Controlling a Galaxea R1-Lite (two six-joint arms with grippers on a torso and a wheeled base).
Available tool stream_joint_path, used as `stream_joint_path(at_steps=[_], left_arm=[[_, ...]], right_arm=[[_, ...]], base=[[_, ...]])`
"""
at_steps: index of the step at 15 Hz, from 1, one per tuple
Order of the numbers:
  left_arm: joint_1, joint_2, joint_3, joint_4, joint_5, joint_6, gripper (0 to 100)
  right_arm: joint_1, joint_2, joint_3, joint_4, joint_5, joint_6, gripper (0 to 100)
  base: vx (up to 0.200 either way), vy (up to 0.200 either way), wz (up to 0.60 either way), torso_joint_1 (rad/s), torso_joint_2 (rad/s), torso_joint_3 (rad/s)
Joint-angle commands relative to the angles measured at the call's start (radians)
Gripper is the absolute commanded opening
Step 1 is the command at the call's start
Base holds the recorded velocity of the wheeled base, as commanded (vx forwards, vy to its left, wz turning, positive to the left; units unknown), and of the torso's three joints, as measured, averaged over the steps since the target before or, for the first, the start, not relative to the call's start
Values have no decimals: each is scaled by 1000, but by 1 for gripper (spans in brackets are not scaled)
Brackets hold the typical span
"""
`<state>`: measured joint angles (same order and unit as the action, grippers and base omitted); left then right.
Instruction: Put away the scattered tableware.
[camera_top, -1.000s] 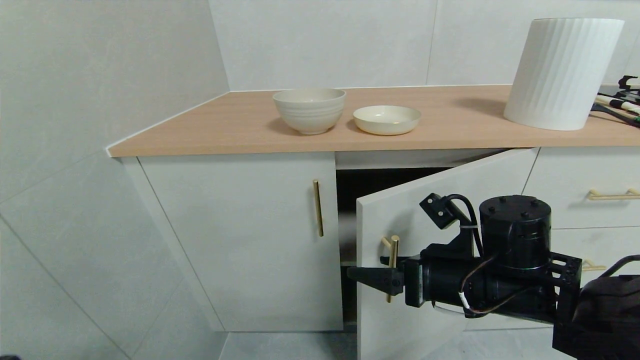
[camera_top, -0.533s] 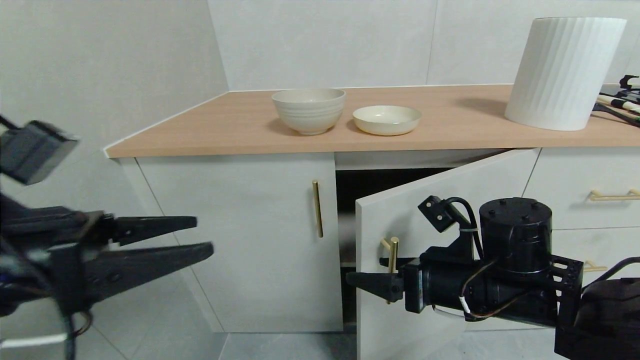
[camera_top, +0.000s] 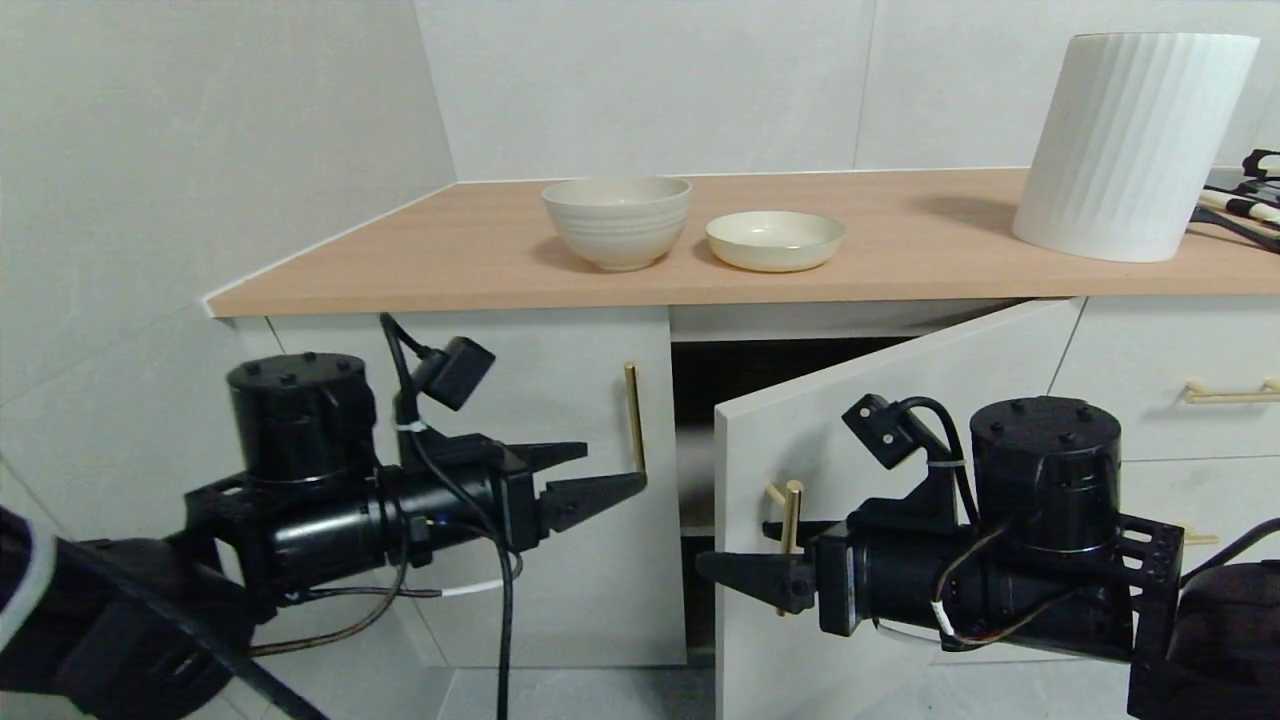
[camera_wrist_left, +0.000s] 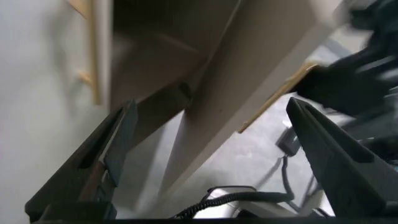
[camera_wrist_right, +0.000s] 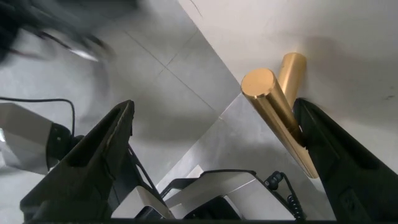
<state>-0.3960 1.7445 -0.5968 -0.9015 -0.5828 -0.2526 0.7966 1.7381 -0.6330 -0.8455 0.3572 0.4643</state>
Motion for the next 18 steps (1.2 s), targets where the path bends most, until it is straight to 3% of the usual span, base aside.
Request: stream_joint_path(at_steps=[1,3,6,7,11,13,15,18], left_arm=[[-66,170,38,-91,49,-2,100],[-92,242,40,-178,115,-7,100],[-112,239,42,-183,121,-37,100],[-112,242,42,-183,123,-39,0],[-119,247,37,-217,126,-42,0],[-121,250,29,-260,127,-73,0],[-121,291,-3,-313,123,-93,0],[-152,392,-92,-376,126,-93,0]], right_arm=[[36,-6,-2,-7,0,-1,100],[36,-6,-2,-7,0,-1,100],[35,-9,-4,-7,0,-1,100],[35,-14,-2,-12,0,-1,100],[35,-9,4,-35,0,2,100],[36,-9,4,-35,0,2,100],[36,-11,6,-35,-1,1,100],[36,-11,9,-35,-1,-1,100]], base=[[0,0,0,0,0,0],[0,0,0,0,0,0],[0,0,0,0,0,0],[0,0,0,0,0,0],[0,0,0,0,0,0],[0,0,0,0,0,0],[0,0,0,0,0,0],[0,0,0,0,0,0]])
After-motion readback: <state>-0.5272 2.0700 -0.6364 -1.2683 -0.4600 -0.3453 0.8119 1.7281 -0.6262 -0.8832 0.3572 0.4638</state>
